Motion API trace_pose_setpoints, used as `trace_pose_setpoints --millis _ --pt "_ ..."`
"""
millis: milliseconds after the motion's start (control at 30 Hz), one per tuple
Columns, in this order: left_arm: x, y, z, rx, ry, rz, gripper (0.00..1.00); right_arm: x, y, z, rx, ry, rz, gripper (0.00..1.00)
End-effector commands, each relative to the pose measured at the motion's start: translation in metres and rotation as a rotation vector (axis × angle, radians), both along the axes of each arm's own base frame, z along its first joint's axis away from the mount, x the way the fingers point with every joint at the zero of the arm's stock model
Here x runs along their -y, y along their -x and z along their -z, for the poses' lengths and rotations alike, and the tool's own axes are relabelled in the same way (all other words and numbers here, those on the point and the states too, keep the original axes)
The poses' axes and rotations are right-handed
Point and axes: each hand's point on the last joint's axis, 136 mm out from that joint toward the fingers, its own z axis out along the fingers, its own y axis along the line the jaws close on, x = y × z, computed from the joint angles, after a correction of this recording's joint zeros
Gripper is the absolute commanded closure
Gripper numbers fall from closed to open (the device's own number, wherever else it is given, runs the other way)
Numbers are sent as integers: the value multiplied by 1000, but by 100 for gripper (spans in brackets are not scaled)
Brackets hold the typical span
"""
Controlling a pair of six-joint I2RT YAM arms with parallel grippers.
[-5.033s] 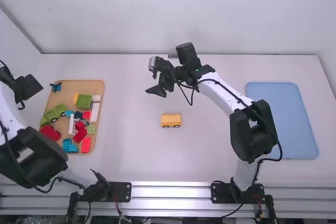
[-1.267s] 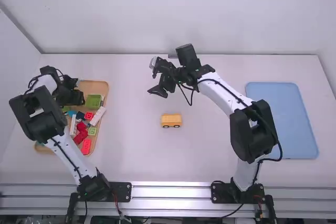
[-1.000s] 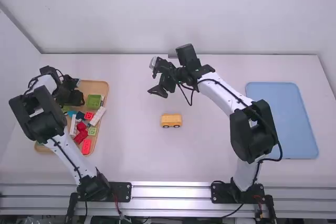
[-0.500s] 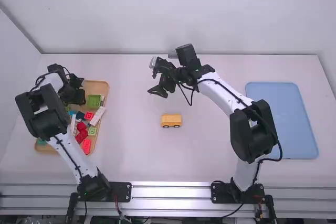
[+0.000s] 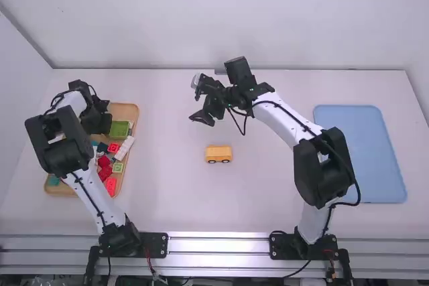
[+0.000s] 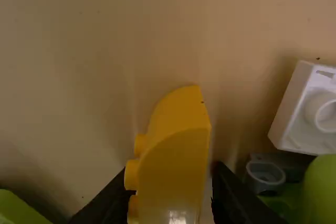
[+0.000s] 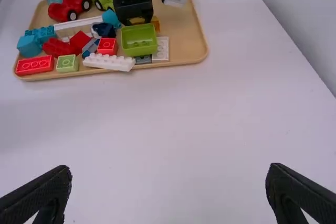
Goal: Assemble lego blocks to make yellow taxi
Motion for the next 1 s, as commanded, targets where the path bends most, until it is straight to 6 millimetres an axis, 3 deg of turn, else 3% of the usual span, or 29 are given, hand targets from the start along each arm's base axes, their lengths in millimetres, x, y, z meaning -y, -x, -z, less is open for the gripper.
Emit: trace_pose_setpoints --millis 0,100,300,433,533,567,767,867,967 --pt "-3 12 15 -47 0 -23 67 -1 -1 -17 29 -20 -3 1" --pt "-1 7 15 -26 15 -20 70 -1 -1 -17 29 -20 -3 1" --pt "1 -2 9 24 35 -52 87 0 0 -16 22 -17 -4 1" --pt "-14 1 -8 25 -51 -118 89 -1 0 -16 25 -18 -4 1" --pt "-15 0 -31 60 -71 -122 90 -1 1 -16 20 -21 -7 2" --pt "-13 -1 -47 95 -74 -120 92 -1 1 -16 21 -20 -7 1" --pt "8 -8 -96 260 -121 -63 98 8 -18 -23 11 -47 74 1" --pt "32 -8 -116 370 -157 -11 97 18 -33 -30 -36 -87 150 2" --pt "63 -8 -128 465 -145 84 92 24 -33 -37 -64 -140 128 1"
